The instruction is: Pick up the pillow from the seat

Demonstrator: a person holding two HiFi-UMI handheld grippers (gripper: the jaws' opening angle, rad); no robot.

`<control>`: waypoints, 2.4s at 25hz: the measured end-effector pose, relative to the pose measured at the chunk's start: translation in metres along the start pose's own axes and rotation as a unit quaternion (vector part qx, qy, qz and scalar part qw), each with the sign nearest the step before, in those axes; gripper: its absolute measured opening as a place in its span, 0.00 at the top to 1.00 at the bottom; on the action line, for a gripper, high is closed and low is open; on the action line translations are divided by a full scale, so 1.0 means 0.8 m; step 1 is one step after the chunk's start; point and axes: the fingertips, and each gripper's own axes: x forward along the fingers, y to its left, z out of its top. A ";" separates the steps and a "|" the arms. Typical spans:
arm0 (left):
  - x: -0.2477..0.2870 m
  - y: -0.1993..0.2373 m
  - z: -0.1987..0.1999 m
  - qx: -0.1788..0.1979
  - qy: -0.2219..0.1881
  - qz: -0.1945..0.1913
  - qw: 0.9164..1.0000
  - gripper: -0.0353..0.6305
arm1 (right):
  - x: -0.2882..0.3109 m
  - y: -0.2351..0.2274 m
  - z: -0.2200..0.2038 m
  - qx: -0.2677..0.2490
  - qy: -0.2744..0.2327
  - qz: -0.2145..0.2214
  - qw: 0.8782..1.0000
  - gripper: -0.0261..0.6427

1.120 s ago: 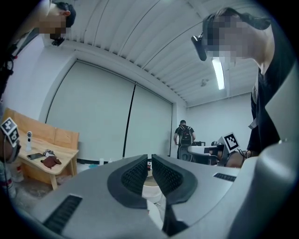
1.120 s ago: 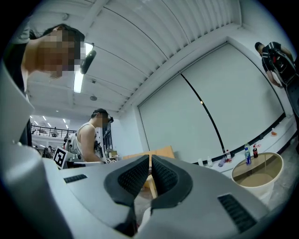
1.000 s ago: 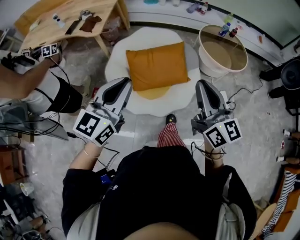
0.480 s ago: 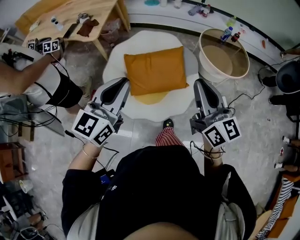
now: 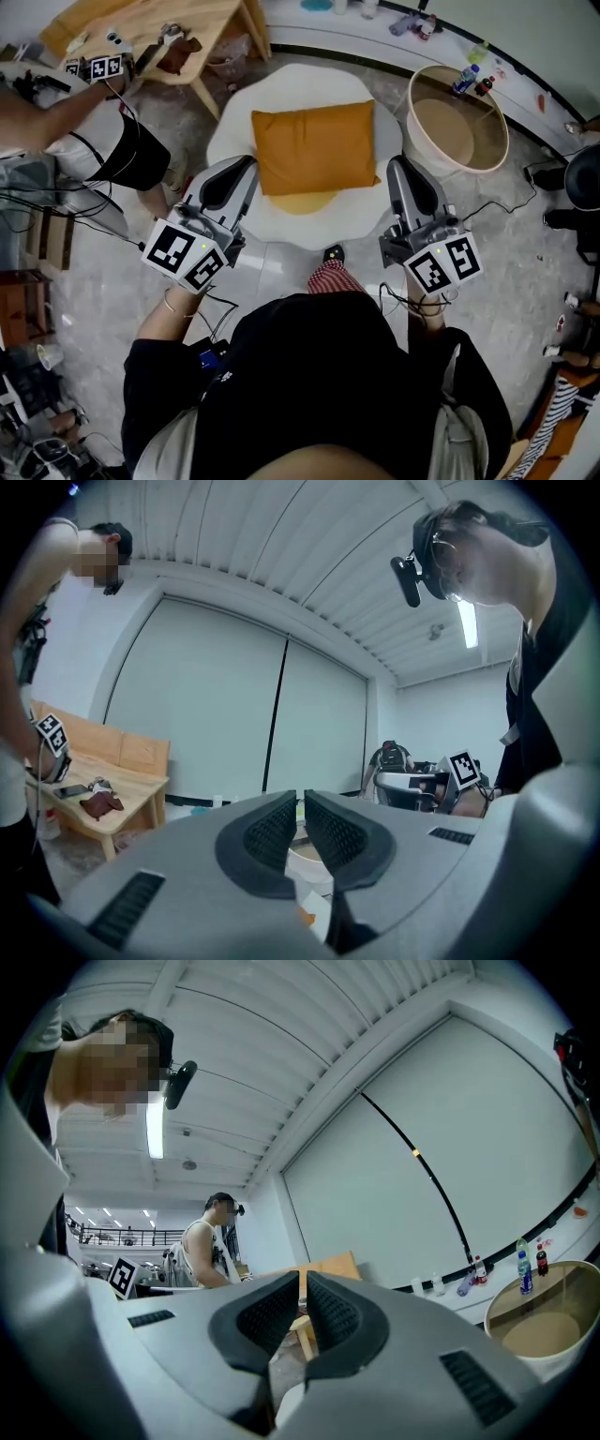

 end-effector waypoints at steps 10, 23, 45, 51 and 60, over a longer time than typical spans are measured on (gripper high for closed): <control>0.043 -0.004 0.006 0.008 0.005 0.009 1.000 0.90 | 0.009 -0.043 0.010 0.001 0.002 0.011 1.000 0.92; 0.094 0.004 0.008 0.014 0.004 0.031 0.999 0.90 | 0.034 -0.096 0.017 -0.007 0.020 0.033 0.999 0.92; 0.107 0.065 -0.026 0.020 0.039 0.031 0.999 0.90 | 0.091 -0.102 -0.032 -0.006 0.054 0.019 0.998 0.92; 0.129 0.080 -0.038 0.015 0.037 0.030 0.999 0.90 | 0.103 -0.114 -0.052 -0.017 0.072 0.008 0.997 0.92; 0.145 0.103 -0.071 0.014 0.064 0.023 0.998 0.90 | 0.118 -0.139 -0.085 -0.022 0.095 -0.020 0.995 0.92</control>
